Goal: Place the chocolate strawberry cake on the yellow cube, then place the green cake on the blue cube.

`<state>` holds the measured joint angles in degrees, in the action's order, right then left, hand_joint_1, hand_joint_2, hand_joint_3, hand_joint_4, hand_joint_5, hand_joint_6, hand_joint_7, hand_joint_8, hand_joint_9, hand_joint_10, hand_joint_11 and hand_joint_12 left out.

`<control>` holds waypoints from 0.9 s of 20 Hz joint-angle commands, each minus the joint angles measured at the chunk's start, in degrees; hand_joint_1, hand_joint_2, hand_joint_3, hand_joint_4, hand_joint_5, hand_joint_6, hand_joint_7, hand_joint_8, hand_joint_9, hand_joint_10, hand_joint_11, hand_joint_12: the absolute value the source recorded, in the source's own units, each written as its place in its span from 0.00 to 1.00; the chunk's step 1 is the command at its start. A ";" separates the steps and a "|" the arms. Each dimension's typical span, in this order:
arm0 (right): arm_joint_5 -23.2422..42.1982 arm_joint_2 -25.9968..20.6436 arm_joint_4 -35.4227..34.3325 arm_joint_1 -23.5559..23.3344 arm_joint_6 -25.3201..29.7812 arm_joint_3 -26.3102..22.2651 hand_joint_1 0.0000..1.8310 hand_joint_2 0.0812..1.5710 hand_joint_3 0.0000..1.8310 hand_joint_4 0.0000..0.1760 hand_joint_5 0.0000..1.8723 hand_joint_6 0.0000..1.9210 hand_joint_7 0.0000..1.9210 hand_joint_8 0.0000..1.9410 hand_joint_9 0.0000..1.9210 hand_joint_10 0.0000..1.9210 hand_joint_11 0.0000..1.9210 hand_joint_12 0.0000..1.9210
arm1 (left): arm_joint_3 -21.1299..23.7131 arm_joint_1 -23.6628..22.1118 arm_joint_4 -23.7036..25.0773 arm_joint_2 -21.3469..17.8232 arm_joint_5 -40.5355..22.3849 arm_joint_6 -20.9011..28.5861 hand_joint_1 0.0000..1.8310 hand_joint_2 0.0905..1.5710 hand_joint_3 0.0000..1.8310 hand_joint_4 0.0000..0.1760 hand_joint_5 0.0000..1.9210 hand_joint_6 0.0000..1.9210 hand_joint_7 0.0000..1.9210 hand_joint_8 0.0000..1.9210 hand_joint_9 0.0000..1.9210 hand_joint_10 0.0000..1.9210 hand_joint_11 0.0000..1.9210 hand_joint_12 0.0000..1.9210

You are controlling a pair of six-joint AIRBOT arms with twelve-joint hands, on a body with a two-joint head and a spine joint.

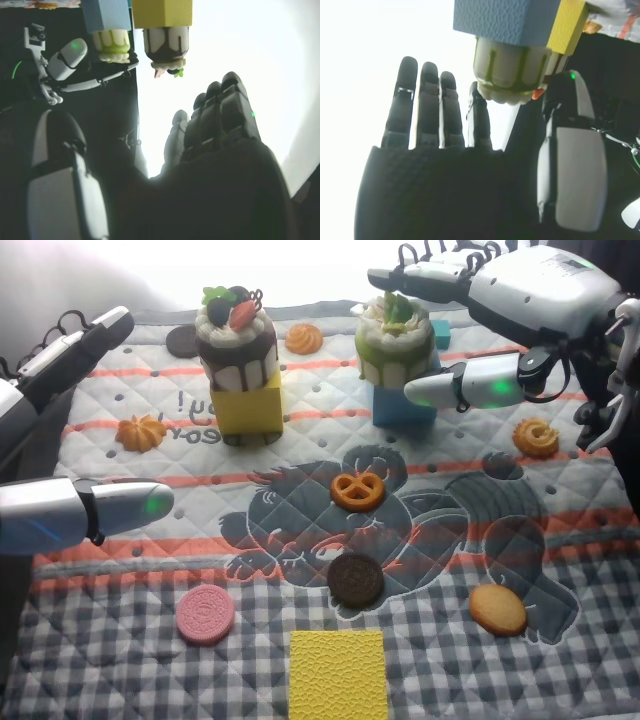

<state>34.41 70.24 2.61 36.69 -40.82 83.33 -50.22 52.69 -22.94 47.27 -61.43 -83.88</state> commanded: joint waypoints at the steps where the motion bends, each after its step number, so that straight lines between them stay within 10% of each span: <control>1: 6.86 -0.15 -0.94 -0.40 0.06 -0.11 0.36 0.67 0.00 0.73 0.10 0.00 0.11 0.00 0.13 0.00 0.00 0.40 | -0.09 0.14 0.67 -0.50 -7.65 0.61 0.43 0.53 0.00 0.73 0.00 0.00 0.00 0.00 0.00 0.00 0.00 0.00; 7: 7.41 -0.42 -1.17 -0.40 0.06 -0.44 0.34 0.66 0.00 1.00 0.05 0.00 0.06 0.00 0.08 0.00 0.00 0.34 | -0.09 0.63 0.43 -0.51 -8.01 1.20 0.44 0.53 0.00 0.79 0.00 0.00 0.00 0.00 0.00 0.00 0.00 0.00; 9: 7.82 -0.60 -1.37 -0.40 0.06 -0.54 0.33 0.67 0.00 0.72 0.06 0.00 0.07 0.00 0.08 0.00 0.00 0.34 | -0.09 0.68 0.42 -0.50 -8.04 1.27 0.44 0.53 0.00 0.84 0.00 0.00 0.00 0.00 0.00 0.00 0.00 0.00; 11: 7.96 -0.72 -1.47 -0.40 0.06 -0.59 0.32 0.67 0.00 0.66 0.06 0.00 0.07 0.00 0.08 0.00 0.00 0.34 | -0.09 0.72 0.39 -0.49 -8.05 1.32 0.44 0.53 0.00 0.69 0.00 0.00 0.00 0.00 0.00 0.00 0.00 0.00; 18: 15.28 -3.60 -4.88 1.00 -1.12 -3.38 0.29 0.65 0.00 1.00 0.00 0.00 0.00 0.00 0.00 0.00 0.00 0.01 | -0.06 0.81 0.27 -0.56 -8.99 1.94 0.43 0.53 0.00 0.86 0.00 0.00 0.00 0.00 0.00 0.00 0.00 0.00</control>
<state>41.47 66.30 -2.11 38.68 -43.13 78.81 -50.22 53.76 -23.22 47.22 -62.70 -82.21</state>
